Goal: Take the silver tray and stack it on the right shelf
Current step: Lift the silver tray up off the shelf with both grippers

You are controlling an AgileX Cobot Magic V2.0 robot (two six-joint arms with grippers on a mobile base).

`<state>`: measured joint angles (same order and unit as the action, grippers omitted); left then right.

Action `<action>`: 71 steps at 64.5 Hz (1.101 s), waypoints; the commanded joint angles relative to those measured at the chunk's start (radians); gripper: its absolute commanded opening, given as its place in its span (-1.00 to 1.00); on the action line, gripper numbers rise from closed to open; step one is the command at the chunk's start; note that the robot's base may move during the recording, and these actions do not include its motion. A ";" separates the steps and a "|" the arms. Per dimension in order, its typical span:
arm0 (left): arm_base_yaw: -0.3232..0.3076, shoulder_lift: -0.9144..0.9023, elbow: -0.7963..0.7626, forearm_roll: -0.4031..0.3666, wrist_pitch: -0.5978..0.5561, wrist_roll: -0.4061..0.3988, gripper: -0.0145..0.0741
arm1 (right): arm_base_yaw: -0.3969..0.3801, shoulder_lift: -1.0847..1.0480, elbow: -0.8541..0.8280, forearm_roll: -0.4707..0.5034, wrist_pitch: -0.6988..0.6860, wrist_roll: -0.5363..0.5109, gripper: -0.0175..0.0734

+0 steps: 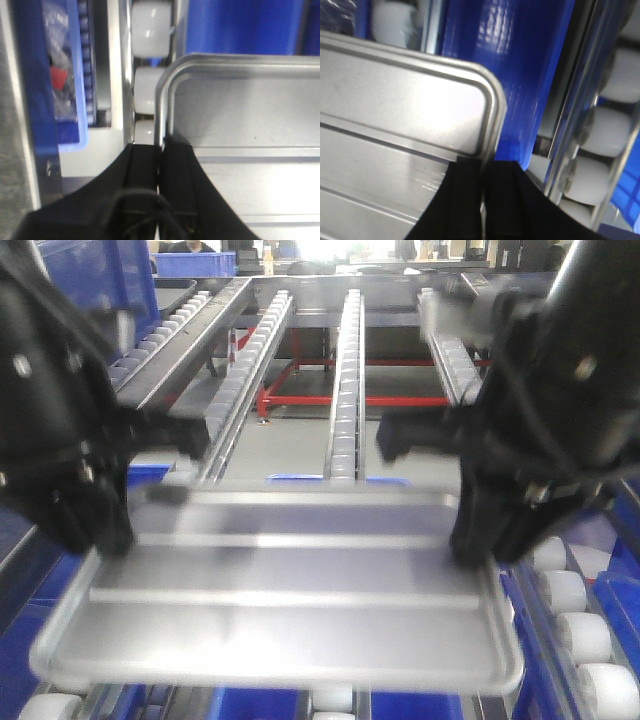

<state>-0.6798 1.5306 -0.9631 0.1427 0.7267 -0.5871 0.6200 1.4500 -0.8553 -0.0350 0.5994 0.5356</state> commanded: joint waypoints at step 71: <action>-0.148 -0.431 -0.035 0.119 -0.002 -0.015 -0.88 | 0.021 -0.478 -0.019 -0.125 0.144 0.027 -0.49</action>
<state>-0.8241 1.1182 -0.9654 0.2061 0.7406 -0.5971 0.6457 0.9906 -0.8477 -0.1066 0.7583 0.5753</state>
